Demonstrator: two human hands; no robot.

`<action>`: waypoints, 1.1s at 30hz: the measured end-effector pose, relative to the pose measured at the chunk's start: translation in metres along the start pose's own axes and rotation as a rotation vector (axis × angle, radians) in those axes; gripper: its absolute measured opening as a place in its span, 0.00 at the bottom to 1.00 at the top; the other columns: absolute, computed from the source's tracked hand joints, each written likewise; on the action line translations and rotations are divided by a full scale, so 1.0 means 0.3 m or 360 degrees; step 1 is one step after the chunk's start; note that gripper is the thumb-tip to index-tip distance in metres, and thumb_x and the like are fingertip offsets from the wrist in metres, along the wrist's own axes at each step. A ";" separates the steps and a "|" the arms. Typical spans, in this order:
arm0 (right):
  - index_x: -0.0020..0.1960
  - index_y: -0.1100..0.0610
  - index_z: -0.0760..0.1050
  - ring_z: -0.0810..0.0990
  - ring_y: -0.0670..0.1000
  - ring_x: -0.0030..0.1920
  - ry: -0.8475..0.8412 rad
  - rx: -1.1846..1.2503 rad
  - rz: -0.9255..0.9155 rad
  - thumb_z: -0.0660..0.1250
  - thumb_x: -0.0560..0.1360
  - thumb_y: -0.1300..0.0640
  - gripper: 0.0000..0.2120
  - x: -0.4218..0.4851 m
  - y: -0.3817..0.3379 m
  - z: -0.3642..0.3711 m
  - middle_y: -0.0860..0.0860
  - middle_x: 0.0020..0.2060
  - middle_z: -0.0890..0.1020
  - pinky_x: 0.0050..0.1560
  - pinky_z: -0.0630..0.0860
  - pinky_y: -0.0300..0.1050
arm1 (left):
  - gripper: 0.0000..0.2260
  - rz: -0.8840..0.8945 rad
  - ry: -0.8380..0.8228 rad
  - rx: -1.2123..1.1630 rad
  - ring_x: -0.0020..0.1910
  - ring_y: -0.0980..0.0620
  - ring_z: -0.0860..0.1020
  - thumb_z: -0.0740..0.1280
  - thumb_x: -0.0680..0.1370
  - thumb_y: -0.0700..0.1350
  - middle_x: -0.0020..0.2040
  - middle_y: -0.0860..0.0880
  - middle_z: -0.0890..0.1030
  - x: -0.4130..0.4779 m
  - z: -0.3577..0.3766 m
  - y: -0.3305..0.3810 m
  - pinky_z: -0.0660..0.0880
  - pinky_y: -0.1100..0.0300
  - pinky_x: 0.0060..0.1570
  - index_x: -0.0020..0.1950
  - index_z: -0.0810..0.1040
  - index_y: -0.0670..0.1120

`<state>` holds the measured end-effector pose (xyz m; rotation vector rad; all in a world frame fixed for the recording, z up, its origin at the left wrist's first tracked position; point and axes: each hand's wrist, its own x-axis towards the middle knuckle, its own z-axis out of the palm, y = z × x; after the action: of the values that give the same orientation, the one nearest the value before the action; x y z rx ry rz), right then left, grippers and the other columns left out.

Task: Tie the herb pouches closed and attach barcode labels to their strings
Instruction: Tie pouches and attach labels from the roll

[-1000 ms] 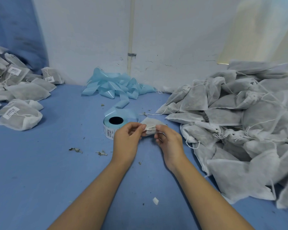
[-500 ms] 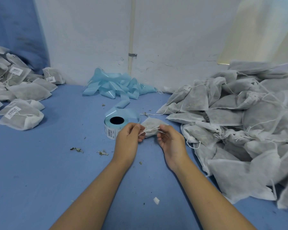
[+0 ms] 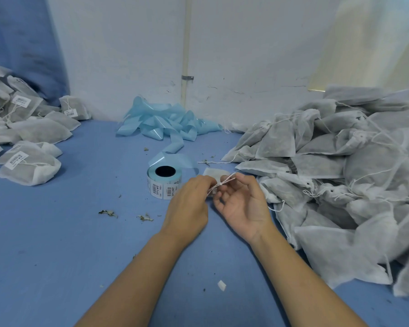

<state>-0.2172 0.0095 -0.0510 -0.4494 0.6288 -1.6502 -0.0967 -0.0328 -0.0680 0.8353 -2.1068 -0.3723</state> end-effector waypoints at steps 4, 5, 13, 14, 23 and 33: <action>0.35 0.58 0.80 0.76 0.47 0.35 -0.0302 -0.0034 0.0117 0.80 0.52 0.56 0.15 -0.009 0.014 0.009 0.51 0.36 0.79 0.39 0.75 0.39 | 0.19 0.0033 0.0096 -0.0056 0.52 0.47 0.73 0.64 0.71 0.30 0.55 0.47 0.72 0.005 -0.012 -0.006 0.73 0.50 0.47 0.60 0.73 0.42; 0.34 0.57 0.80 0.77 0.47 0.35 -0.0346 -0.0058 0.0121 0.81 0.51 0.56 0.15 -0.011 0.014 0.010 0.50 0.36 0.79 0.40 0.75 0.39 | 0.20 0.0015 0.0123 -0.0094 0.53 0.49 0.73 0.64 0.71 0.29 0.58 0.47 0.70 0.008 -0.015 -0.008 0.73 0.53 0.48 0.61 0.73 0.42; 0.32 0.54 0.73 0.74 0.48 0.35 -0.0051 -0.0070 0.0017 0.65 0.64 0.61 0.04 0.000 0.008 0.002 0.50 0.35 0.76 0.41 0.73 0.40 | 0.09 -0.0307 0.0566 -0.0764 0.46 0.60 0.75 0.64 0.77 0.38 0.46 0.57 0.79 0.057 -0.079 0.005 0.69 0.72 0.47 0.49 0.75 0.52; 0.33 0.54 0.72 0.74 0.48 0.37 -0.0002 -0.0126 -0.0026 0.66 0.64 0.61 0.04 0.002 0.010 0.003 0.49 0.35 0.76 0.42 0.72 0.40 | 0.10 -0.0346 0.0582 -0.0863 0.45 0.61 0.75 0.63 0.79 0.38 0.45 0.59 0.78 0.060 -0.083 0.014 0.70 0.70 0.47 0.48 0.74 0.54; 0.32 0.52 0.74 0.77 0.42 0.38 0.0144 -0.0710 -0.0372 0.65 0.74 0.66 0.15 0.014 0.057 0.016 0.44 0.33 0.78 0.45 0.73 0.37 | 0.08 -0.0822 0.0837 -0.1529 0.47 0.53 0.77 0.61 0.80 0.39 0.46 0.50 0.79 0.096 -0.079 0.028 0.74 0.52 0.55 0.49 0.73 0.53; 0.37 0.56 0.72 0.76 0.50 0.44 0.0210 -0.0539 -0.0378 0.65 0.75 0.68 0.11 0.016 0.060 0.008 0.48 0.35 0.79 0.48 0.74 0.42 | 0.13 -0.0879 0.0456 -0.1938 0.43 0.56 0.80 0.58 0.75 0.31 0.43 0.51 0.81 0.075 -0.053 0.032 0.78 0.61 0.44 0.53 0.74 0.46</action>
<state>-0.2027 0.0025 -0.0607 -0.6844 0.9923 -1.8135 -0.0983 -0.0406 -0.0399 0.6073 -0.9980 -1.5113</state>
